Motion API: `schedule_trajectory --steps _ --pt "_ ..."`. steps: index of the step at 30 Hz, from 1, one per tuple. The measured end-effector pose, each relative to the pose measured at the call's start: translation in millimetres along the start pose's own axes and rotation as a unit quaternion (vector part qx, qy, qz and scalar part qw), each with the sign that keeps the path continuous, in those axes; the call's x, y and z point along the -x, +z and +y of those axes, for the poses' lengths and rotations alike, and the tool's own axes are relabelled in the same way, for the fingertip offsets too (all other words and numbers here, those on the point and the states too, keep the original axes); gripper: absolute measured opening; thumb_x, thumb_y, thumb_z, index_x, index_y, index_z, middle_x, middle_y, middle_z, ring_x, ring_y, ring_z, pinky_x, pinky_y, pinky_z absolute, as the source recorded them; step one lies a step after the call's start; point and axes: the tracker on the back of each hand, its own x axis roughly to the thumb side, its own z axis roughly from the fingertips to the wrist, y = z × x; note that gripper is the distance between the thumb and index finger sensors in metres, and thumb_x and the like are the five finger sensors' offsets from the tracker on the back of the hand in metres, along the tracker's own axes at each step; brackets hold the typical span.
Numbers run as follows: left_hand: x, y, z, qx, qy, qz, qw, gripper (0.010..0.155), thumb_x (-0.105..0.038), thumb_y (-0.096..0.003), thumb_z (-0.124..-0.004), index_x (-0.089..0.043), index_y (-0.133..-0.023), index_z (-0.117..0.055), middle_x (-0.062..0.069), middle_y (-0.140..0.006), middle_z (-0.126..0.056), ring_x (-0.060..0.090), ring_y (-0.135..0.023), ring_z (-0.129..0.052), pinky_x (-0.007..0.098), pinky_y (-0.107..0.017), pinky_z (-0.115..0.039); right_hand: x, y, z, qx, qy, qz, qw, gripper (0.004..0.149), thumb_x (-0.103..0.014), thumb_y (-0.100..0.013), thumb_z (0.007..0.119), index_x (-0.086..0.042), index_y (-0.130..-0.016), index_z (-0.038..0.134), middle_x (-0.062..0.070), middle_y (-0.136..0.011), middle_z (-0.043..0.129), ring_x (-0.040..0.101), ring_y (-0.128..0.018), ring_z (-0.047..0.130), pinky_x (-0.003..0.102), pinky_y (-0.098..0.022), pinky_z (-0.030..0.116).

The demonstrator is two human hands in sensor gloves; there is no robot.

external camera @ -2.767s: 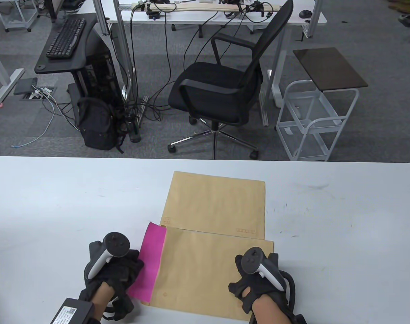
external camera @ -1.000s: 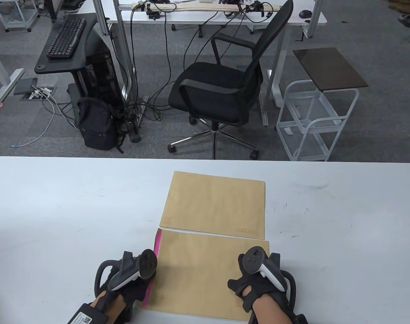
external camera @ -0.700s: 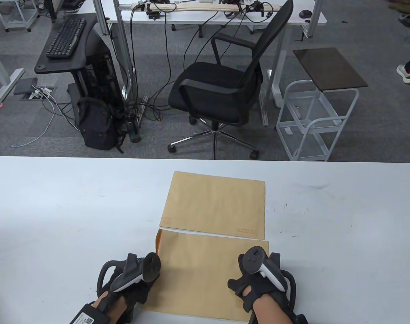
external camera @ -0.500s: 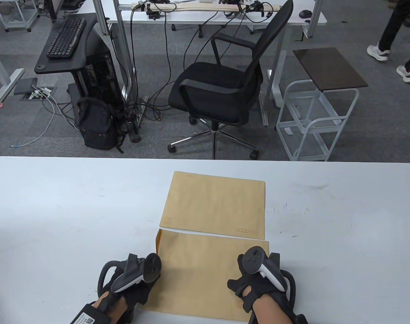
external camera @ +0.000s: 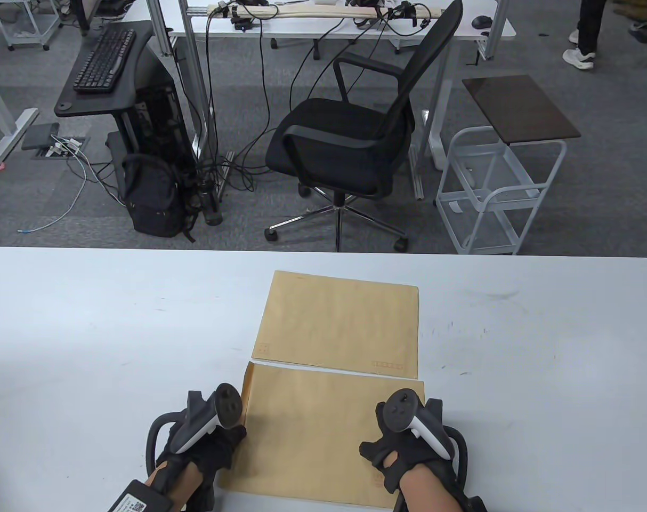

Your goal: Stuff flat paper into A4 envelope

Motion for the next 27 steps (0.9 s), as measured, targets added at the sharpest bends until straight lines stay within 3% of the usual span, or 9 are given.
schedule_trajectory --steps 5,8,14,18,23,27 --pt "-4 -5 -7 -0.049 0.014 0.013 0.999 0.05 -0.049 -0.0427 -0.084 -0.017 -0.082 -0.089 -0.012 -0.056 -0.099 0.014 -0.038 -0.106 0.041 -0.04 -0.093 0 0 0 -0.001 -0.005 -0.002 1.0 0.079 -0.061 -0.046 0.085 -0.037 -0.109 0.045 0.003 -0.111 0.025 0.053 -0.098 0.034 0.063 -0.069 0.046" --pt "-2 -10 -8 -0.052 0.023 -0.002 0.998 0.043 -0.044 -0.0426 -0.085 -0.018 -0.077 -0.091 -0.013 -0.051 -0.098 0.014 -0.034 -0.104 0.041 -0.039 -0.093 0 0 0 0.0 -0.005 -0.002 1.0 0.079 -0.061 -0.046 0.085 -0.037 -0.109 0.045 0.003 -0.111 0.025 0.053 -0.098 0.034 0.063 -0.069 0.046" --pt "0 -10 -3 -0.03 -0.013 -0.014 0.999 0.041 -0.041 -0.0455 -0.077 -0.029 -0.084 -0.085 -0.013 -0.065 -0.093 0.018 -0.05 -0.102 0.046 -0.049 -0.089 0 3 -6 0.003 -0.034 -0.013 0.999 0.078 -0.061 -0.047 0.083 -0.036 -0.109 0.043 0.004 -0.11 0.022 0.053 -0.098 0.039 0.065 -0.068 0.045" --pt "1 -1 11 -0.095 -0.028 -0.017 0.995 0.042 -0.04 -0.0457 -0.073 -0.032 -0.087 -0.08 -0.008 -0.077 -0.096 0.022 -0.061 -0.107 0.048 -0.051 -0.091 -1 9 -14 0.028 -0.049 -0.029 0.998 0.077 -0.06 -0.047 0.083 -0.036 -0.109 0.044 0.005 -0.11 0.022 0.054 -0.098 0.038 0.066 -0.068 0.044" --pt "10 16 38 -0.17 0.035 -0.043 0.984 0.044 -0.033 -0.0446 -0.077 -0.03 -0.088 -0.078 -0.01 -0.064 -0.104 0.017 -0.045 -0.113 0.044 -0.042 -0.095 -2 14 -20 0.037 -0.075 -0.054 0.995 0.076 -0.06 -0.047 0.082 -0.036 -0.109 0.044 0.005 -0.11 0.024 0.053 -0.099 0.038 0.066 -0.068 0.044" --pt "20 30 54 -0.203 0.052 -0.1 0.973 0.043 -0.034 -0.0447 -0.076 -0.033 -0.088 -0.077 -0.013 -0.065 -0.101 0.017 -0.049 -0.109 0.044 -0.046 -0.092 -1 18 -25 0.041 -0.106 -0.071 0.991 0.076 -0.06 -0.047 0.082 -0.035 -0.109 0.045 0.005 -0.11 0.026 0.05 -0.1 0.039 0.067 -0.069 0.041"
